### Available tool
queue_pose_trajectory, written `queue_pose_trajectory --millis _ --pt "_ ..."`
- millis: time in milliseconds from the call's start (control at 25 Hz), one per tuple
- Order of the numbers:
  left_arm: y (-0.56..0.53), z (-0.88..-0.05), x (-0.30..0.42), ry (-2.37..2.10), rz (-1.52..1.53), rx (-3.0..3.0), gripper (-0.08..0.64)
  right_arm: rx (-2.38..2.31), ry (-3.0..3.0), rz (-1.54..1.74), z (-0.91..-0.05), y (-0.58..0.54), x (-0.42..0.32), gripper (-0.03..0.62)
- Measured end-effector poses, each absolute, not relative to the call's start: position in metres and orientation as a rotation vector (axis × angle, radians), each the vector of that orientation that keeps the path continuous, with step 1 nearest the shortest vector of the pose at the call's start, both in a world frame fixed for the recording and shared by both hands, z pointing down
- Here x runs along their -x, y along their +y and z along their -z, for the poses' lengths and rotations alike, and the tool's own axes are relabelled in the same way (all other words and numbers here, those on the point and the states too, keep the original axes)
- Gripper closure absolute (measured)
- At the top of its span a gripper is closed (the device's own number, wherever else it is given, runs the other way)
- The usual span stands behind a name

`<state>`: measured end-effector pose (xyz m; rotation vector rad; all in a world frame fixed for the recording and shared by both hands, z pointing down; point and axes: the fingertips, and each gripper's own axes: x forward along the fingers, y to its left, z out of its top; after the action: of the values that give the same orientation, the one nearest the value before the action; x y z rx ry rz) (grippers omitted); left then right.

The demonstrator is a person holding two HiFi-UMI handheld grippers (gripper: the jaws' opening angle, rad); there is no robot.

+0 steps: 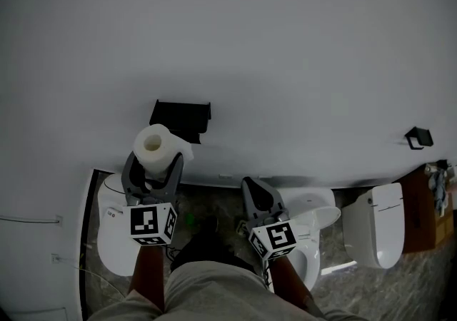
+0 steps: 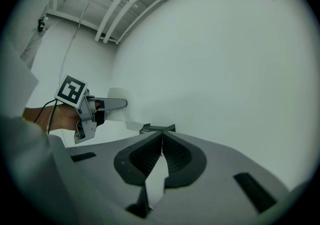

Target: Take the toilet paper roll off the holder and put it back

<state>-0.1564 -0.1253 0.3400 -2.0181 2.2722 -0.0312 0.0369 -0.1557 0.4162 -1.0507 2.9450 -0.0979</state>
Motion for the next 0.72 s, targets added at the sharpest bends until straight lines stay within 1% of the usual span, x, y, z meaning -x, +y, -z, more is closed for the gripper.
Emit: queue_pose_trajectory --millis 320,600,720 --pt "-0.112 -0.341 0.173 2.319 0.044 1.98 0.164 0.984 2.966 0.109 -0.414 -0.153 -0.018 0.588" --pt "-0.1 -0.34 0.205 2.387 0.012 1.912 0.164 0.905 3.0 0.087 -0.411 -0.159 0.011 0.588" --pt "-0.094 -0.34 0.226 2.42 0.002 1.876 0.164 0.858 3.019 0.077 -0.409 -0.162 0.034 0.588"
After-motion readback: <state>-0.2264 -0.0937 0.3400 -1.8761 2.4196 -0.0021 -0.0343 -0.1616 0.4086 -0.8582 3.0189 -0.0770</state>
